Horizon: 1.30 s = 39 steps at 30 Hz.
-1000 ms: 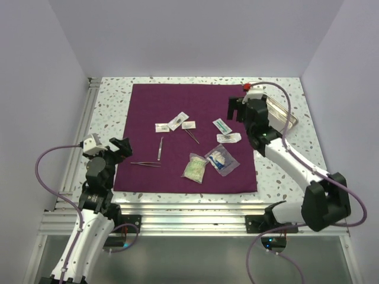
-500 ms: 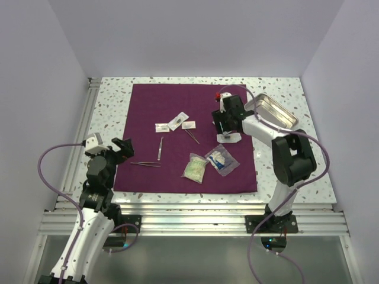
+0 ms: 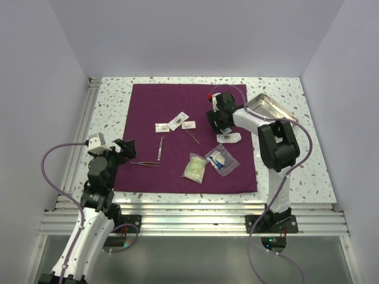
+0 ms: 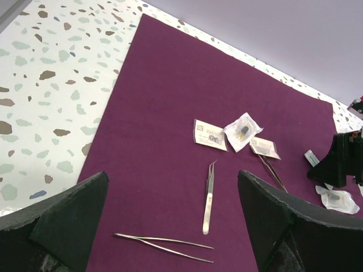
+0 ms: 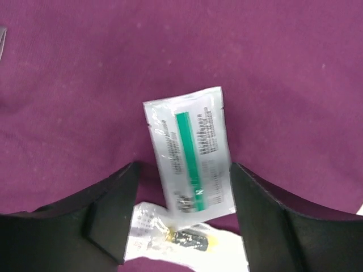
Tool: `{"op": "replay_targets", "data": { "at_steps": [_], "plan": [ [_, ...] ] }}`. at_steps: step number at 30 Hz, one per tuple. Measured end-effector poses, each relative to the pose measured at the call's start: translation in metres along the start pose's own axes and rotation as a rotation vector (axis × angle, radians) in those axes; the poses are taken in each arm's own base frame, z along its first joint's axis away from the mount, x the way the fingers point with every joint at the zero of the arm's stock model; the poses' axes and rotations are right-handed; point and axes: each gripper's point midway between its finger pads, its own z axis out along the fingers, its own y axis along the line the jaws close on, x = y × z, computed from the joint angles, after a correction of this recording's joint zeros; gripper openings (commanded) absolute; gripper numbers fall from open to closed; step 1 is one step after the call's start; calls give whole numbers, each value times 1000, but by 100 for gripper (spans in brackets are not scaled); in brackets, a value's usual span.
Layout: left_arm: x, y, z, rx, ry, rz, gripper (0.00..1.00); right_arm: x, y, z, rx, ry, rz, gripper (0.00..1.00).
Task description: Prepare the surgical pack
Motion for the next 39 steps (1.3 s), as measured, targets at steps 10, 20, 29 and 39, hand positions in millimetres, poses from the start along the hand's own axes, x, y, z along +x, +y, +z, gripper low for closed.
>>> {"op": "replay_targets", "data": {
  "at_steps": [10, 20, 29, 39],
  "plan": [
    [0, -2, 1, 10, -2, 1, 100, -2, -1, 5, -45, 19, 21, 35],
    [-1, -3, 0, 18, -2, 2, 100, -2, -9, 5, -43, 16, 41, 14],
    [3, -4, 0, 34, 0, 1, 99, -21, -43, -20, 5, -47, 94, 8],
    [11, -5, 1, 45, 20, 4, 99, -23, -161, -51, 184, -130, 458, 10]
  ]
}}
